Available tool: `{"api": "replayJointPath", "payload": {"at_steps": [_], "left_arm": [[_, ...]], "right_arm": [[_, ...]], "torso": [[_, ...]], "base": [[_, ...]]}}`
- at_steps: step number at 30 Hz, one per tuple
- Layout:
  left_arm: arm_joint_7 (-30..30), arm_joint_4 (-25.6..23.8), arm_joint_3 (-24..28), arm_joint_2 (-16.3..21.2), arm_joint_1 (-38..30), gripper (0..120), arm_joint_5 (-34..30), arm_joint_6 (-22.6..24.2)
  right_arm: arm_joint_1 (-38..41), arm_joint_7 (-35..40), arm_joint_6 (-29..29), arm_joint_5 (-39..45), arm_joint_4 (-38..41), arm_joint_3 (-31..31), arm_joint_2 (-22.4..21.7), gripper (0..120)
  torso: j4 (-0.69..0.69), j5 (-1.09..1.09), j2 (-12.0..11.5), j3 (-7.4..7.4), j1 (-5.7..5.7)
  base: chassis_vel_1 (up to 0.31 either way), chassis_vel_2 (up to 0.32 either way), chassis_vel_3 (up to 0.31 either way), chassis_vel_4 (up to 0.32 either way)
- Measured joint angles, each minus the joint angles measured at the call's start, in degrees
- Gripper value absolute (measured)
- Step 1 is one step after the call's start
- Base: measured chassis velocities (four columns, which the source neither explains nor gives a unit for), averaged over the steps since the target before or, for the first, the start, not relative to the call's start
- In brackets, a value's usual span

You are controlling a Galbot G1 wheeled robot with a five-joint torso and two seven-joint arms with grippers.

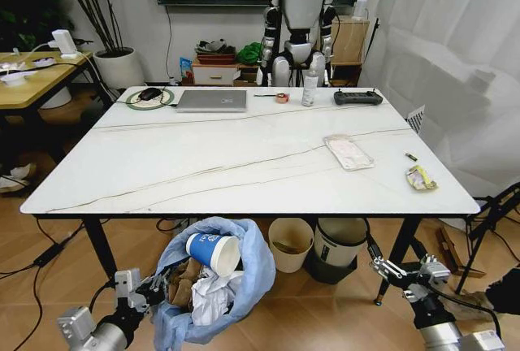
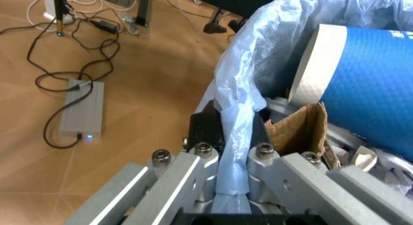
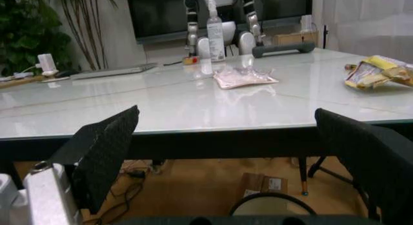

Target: Pick up the trash bin and place the trash from the table into it.

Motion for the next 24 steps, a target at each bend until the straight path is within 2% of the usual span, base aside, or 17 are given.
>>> {"api": "replayJointPath", "payload": {"at_steps": [24], "left_arm": [[-0.12, -0.83, 0.59, -0.79, 0.74, 1, 0.84, 0.08]], "right_arm": [[0.22, -0.54, 0.71, 1.37, -0.19, 0.2, -1.43, 100]], "torso": [[0.01, -0.01, -0.01, 0.0, 0.0]], "base": [[-0.111, -0.105, 0.11, 0.111]]}}
